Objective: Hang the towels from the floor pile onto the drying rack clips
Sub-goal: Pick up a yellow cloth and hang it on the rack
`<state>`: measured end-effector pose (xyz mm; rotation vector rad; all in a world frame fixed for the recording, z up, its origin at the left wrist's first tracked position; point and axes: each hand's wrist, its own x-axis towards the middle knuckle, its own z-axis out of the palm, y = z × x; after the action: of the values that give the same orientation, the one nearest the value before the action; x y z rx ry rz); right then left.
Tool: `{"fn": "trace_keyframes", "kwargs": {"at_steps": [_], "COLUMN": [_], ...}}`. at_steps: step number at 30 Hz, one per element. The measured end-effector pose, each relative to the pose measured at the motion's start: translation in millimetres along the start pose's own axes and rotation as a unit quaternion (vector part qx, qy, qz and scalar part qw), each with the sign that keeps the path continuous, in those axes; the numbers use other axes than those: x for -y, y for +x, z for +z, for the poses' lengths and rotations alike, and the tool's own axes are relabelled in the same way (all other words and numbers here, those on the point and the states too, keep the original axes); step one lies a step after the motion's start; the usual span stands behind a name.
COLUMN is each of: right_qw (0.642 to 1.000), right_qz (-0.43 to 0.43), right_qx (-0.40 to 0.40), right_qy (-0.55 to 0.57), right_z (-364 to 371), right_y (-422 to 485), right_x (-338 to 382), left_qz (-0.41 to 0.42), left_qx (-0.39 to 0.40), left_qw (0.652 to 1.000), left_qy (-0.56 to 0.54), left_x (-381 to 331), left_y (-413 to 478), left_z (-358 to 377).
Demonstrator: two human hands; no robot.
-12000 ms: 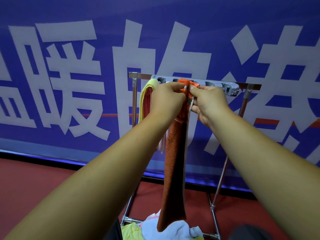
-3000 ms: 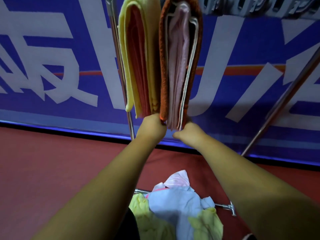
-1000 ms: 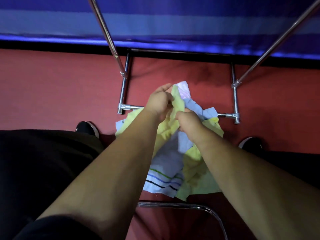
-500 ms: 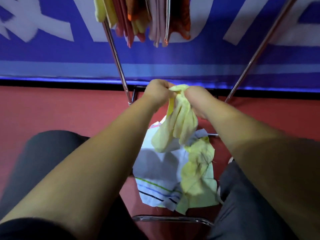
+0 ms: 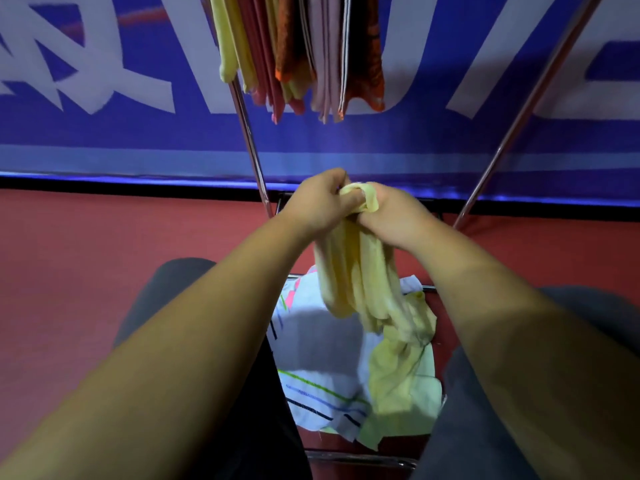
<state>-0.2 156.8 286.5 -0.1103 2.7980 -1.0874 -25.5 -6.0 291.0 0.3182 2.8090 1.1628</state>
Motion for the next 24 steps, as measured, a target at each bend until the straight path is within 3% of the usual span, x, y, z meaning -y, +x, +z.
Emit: {"fn": "trace_keyframes", "kwargs": {"at_steps": [6, 10, 13, 16, 20, 23, 24], "right_qw": [0.998, 0.988, 0.985, 0.979, 0.896, 0.876, 0.854], "right_qz": [0.053, 0.121, 0.150, 0.192, 0.279, 0.248, 0.250], "right_qx": [0.029, 0.000, -0.016, 0.008, -0.046, -0.043, -0.046], "right_qy": [-0.035, -0.100, -0.085, 0.067, 0.343, 0.412, 0.455], "right_z": [-21.2, -16.1, -14.8, -14.4, -14.3, -12.3, -12.1], "right_y": [17.4, 34.5, 40.9, 48.0, 57.4, 59.1, 58.4], "right_x": [-10.0, -13.8, -9.3, -1.5, 4.3, 1.2, 1.1], "left_qz": [0.015, -0.007, -0.028, -0.060, -0.132, -0.152, -0.163], "left_qx": [-0.022, -0.056, -0.076, -0.084, -0.012, 0.067, 0.101], "left_qw": [0.999, 0.998, 0.994, 0.991, 0.983, 0.986, 0.979], "left_qy": [0.032, 0.040, 0.075, 0.088, 0.127, -0.009, -0.066], "left_x": [-7.7, -4.9, -4.4, -1.1, 9.8, 10.1, 7.8], "left_y": [13.8, 26.0, 32.3, 39.3, 44.0, 42.8, 39.8], "left_z": [-9.9, -16.0, -15.3, -13.8, -12.1, -6.6, -4.7]}}
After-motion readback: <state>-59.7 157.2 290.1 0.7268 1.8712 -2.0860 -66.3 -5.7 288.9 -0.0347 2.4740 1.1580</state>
